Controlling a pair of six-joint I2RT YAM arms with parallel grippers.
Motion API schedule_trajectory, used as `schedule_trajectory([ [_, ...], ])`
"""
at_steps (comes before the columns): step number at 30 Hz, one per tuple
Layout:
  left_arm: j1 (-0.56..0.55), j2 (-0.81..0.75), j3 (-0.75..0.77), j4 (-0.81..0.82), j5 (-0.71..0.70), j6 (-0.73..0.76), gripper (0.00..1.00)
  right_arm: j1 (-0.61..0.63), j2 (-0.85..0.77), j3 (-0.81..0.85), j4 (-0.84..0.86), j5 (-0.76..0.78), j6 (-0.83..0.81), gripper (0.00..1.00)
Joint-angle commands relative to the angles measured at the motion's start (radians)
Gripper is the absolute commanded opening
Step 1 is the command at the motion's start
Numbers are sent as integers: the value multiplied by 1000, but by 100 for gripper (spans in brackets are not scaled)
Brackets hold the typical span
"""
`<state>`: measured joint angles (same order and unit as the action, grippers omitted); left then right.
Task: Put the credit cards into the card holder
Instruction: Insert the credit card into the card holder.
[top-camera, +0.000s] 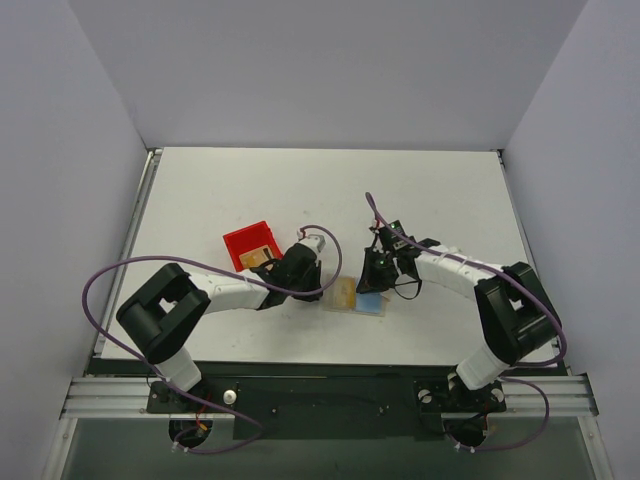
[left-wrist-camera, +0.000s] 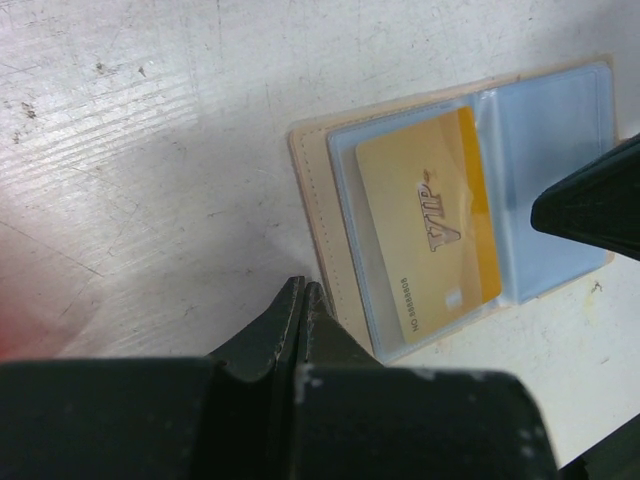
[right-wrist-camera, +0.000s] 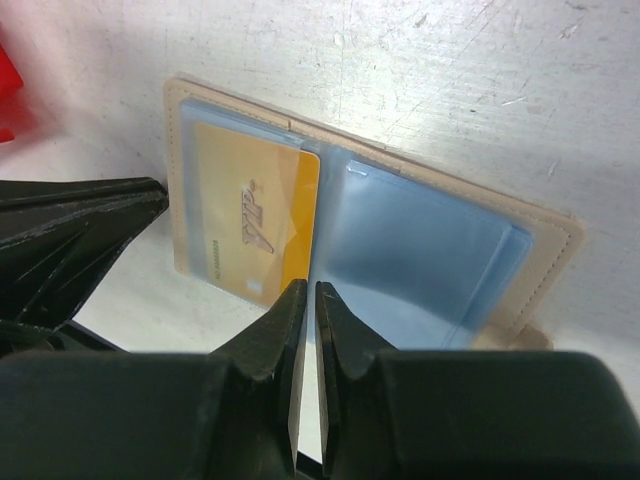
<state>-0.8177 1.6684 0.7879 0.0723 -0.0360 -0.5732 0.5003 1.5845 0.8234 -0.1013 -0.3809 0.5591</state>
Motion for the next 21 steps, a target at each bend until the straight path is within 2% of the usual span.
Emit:
schedule_trajectory([
  [1,-14,11,-6,14,16,-14,0,11,28,20,6,11,2,4],
  [7,-18,17,-1,17,18,-14,0,17,55,25,11,19,2,0],
  [15,-18,22,1,17,21,-14,0,33,88,42,-17,59,-10,0],
  [21,-20,25,1,17,24,-14,0,50,114,52,2,31,-8,0],
])
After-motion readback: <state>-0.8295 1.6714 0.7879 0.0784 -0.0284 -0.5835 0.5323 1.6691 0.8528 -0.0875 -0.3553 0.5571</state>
